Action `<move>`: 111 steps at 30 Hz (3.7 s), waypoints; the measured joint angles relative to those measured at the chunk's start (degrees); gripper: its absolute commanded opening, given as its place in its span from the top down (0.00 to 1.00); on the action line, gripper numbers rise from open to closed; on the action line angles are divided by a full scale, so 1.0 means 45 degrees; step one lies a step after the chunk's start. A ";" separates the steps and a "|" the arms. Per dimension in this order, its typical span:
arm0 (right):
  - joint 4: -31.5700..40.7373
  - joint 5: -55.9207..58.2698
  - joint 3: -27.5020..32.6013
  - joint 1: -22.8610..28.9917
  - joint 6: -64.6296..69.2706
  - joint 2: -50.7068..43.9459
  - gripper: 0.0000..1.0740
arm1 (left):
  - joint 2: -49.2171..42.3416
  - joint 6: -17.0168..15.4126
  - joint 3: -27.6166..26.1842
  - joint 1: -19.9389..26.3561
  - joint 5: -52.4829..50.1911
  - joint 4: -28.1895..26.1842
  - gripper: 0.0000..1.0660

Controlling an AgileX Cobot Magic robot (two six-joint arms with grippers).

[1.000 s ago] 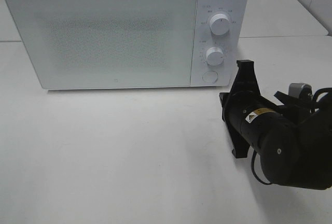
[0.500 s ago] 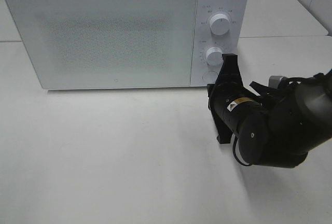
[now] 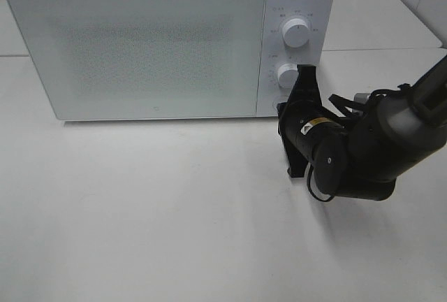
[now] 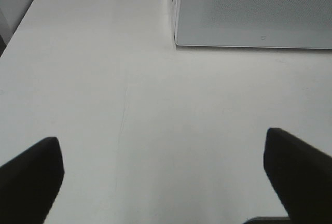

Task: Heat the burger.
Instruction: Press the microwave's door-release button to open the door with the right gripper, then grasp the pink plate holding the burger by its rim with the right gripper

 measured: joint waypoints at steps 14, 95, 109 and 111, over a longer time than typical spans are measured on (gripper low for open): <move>-0.0089 0.0013 -0.0828 -0.0497 0.0153 0.0777 1.00 | 0.0000 0.0000 0.0000 0.0000 0.0000 0.0000 0.06; 0.0547 0.0815 -0.0484 -0.0127 -0.0484 0.0051 1.00 | 0.0000 0.0000 0.0000 0.0000 0.0000 0.0000 0.06; -0.0153 0.1859 0.1808 0.0025 -0.0764 -0.2839 1.00 | 0.0000 0.0000 0.0000 0.0000 0.0000 0.0000 0.06; -0.0267 0.2292 0.2063 0.0025 -0.1184 -0.3323 1.00 | 0.0000 0.0000 0.0000 0.0000 0.0000 0.0000 0.06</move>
